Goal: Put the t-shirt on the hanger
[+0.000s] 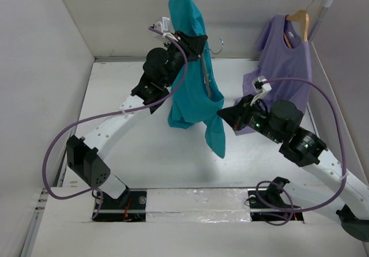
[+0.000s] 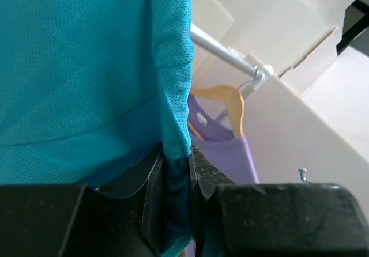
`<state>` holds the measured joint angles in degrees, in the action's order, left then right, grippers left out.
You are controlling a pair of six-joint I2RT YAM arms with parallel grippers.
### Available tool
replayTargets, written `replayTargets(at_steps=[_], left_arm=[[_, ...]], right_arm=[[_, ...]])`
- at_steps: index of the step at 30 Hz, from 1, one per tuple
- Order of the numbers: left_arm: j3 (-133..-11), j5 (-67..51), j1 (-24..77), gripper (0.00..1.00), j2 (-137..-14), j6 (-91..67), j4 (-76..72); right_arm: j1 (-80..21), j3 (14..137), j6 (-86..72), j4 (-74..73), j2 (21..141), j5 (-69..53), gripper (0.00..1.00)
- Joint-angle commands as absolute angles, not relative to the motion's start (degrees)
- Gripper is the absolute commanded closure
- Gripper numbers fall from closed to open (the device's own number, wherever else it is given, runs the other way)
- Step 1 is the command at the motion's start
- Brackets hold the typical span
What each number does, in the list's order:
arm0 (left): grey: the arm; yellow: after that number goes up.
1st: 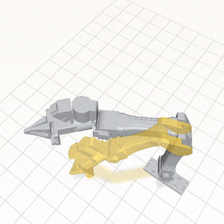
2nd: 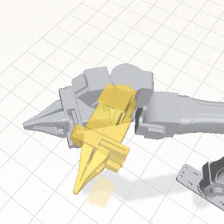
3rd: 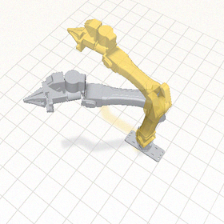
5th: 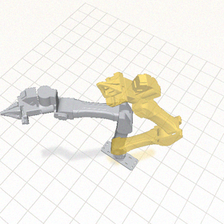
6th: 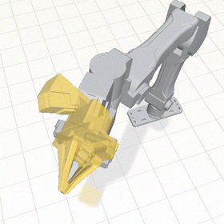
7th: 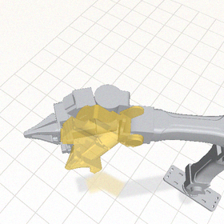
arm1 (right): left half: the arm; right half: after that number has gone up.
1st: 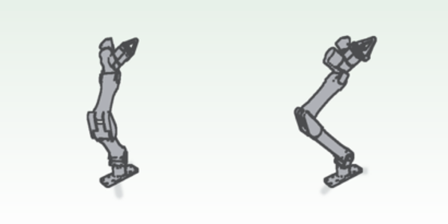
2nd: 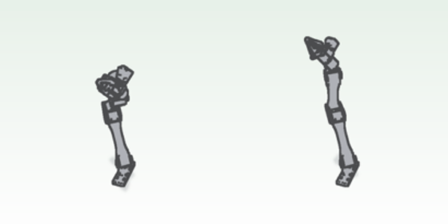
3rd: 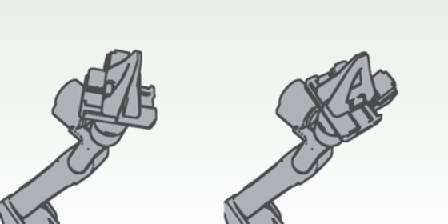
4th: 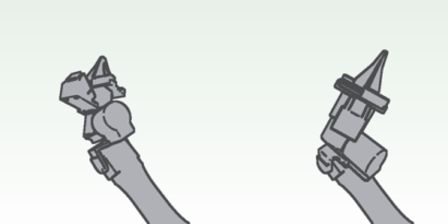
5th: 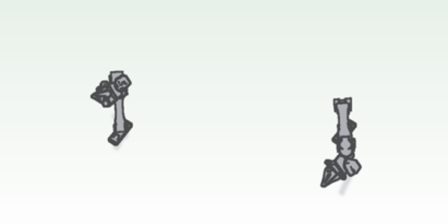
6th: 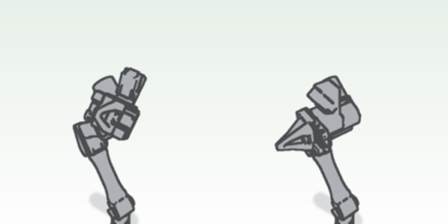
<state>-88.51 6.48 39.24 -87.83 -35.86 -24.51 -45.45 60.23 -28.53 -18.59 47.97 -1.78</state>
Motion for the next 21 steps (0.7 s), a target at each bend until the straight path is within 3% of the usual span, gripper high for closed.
replayTargets(at_steps=[1, 13, 21], left_arm=[[-85.88, 4.13, 38.94, 1.00, -81.92, -35.33, -33.04], [-77.87, 1.93, 38.94, 1.00, -81.30, -41.83, -35.42], [-76.91, -3.77, 37.45, 1.00, -80.07, -49.12, -25.87]], right_arm=[[-45.35, 65.29, -28.92, -23.20, 48.51, -0.35, 1.00], [-47.63, 84.54, -31.20, -28.82, 61.25, -7.91, 1.00], [-48.25, 77.61, -33.84, -27.07, 68.56, -8.18, 1.00]])
